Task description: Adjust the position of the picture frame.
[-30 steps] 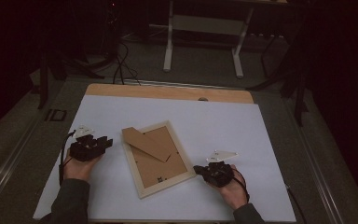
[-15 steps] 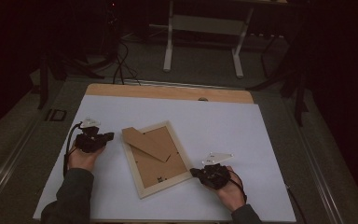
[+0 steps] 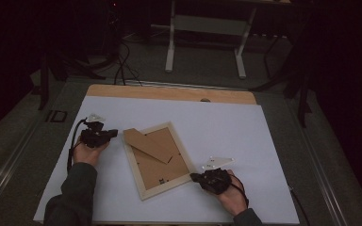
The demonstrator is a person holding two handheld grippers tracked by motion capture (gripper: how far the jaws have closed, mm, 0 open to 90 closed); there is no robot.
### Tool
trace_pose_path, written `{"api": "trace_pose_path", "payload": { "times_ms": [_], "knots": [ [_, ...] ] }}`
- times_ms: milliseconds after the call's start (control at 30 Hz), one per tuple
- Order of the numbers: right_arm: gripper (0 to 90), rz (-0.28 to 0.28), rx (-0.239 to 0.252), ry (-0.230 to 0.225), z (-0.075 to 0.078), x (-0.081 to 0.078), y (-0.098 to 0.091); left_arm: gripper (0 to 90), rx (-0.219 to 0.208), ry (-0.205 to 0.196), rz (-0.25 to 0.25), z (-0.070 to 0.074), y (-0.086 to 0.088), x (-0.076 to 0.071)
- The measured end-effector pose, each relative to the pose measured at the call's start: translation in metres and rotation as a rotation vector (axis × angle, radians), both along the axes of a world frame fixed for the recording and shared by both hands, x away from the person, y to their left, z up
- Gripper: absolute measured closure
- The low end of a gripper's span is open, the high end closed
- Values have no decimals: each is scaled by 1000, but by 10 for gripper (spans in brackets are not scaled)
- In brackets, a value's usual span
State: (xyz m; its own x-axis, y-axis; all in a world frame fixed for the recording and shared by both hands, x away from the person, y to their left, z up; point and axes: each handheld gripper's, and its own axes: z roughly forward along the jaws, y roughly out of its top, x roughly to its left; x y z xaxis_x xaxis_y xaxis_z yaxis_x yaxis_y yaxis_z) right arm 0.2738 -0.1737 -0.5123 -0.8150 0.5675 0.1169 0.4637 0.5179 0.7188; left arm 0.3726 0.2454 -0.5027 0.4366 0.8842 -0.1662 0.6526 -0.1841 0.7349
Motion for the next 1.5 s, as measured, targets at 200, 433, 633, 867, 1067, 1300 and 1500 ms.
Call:
{"api": "trace_pose_path", "payload": {
  "times_ms": [200, 433, 633, 867, 1067, 1300, 1500],
  "knots": [
    [895, 20, -6, 6, -2, -2, 3, 900, 17, 22, -21, -11, -6, 9],
    [895, 31, -12, 12, -4, -4, 5, 900, -16, 37, -10, -17, -5, 15],
    [895, 43, -20, 21, -7, -5, 7, 900, -9, 51, -11, -18, -6, 20],
    [895, 70, -30, 28, -9, -8, 13, 900, 32, 47, -4, -19, -12, 25],
    [895, 72, -34, 35, -13, -8, 14, 900, 46, 46, 11, -21, -12, 26],
    [896, 72, -40, 42, -16, -8, 16, 900, 104, 57, 6, -25, -14, 26],
    [896, 79, -38, 44, -17, -8, 17, 900, 89, 56, 16, -31, -13, 23]
  ]
}}
